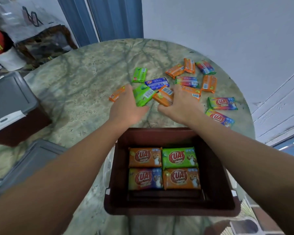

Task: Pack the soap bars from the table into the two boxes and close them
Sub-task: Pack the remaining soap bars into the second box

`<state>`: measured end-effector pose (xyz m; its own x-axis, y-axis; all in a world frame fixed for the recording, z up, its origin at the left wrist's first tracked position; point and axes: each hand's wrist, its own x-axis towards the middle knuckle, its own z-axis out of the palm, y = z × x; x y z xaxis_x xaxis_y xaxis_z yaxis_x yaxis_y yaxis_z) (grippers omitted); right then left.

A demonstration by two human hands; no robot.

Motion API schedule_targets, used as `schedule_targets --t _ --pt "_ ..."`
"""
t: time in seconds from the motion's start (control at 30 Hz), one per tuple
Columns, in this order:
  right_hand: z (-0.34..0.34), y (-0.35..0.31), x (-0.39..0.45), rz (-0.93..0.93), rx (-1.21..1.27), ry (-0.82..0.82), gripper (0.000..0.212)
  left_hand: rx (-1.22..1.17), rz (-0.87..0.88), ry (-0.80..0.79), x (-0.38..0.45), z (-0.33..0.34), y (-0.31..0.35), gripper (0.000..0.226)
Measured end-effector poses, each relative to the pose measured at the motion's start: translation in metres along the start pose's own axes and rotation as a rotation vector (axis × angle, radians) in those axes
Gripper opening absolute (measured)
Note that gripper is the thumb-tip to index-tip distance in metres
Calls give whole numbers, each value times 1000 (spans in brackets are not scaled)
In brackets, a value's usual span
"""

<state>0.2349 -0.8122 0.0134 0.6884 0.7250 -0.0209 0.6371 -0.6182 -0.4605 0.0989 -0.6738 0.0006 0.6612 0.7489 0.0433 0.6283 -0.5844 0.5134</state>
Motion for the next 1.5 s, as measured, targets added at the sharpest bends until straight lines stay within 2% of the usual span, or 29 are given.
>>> schedule_targets --t 0.13,0.23,0.43,0.6,0.7,0.87,1.13,1.27,1.37,1.5 --pt "-1 5 -45 -117 20 138 63 1 109 59 -53 -15 -14 76" --pt "3 12 -83 -222 -97 170 63 66 160 48 -95 -17 -26 73" --pt "18 32 -132 -306 -244 -59 71 413 408 -77 -149 -6 -37 67" --pt "34 53 -148 -329 -368 -247 74 552 533 -164 -162 10 -36 69" --pt "43 58 -147 -319 -433 -326 81 632 549 -235 -162 11 -33 76" --pt "46 59 -146 -324 -428 -336 80 705 583 -331 -163 7 -30 66" --pt "48 59 -145 -318 -401 -340 80 489 598 -259 -162 10 -37 44" --pt "49 59 -145 -312 -388 -350 82 547 570 -326 -158 8 -31 48" --pt "49 60 -144 -308 -383 -355 82 649 586 -308 -157 12 -31 46" --pt "50 60 -144 -303 -374 -364 81 724 592 -292 -157 15 -33 63"
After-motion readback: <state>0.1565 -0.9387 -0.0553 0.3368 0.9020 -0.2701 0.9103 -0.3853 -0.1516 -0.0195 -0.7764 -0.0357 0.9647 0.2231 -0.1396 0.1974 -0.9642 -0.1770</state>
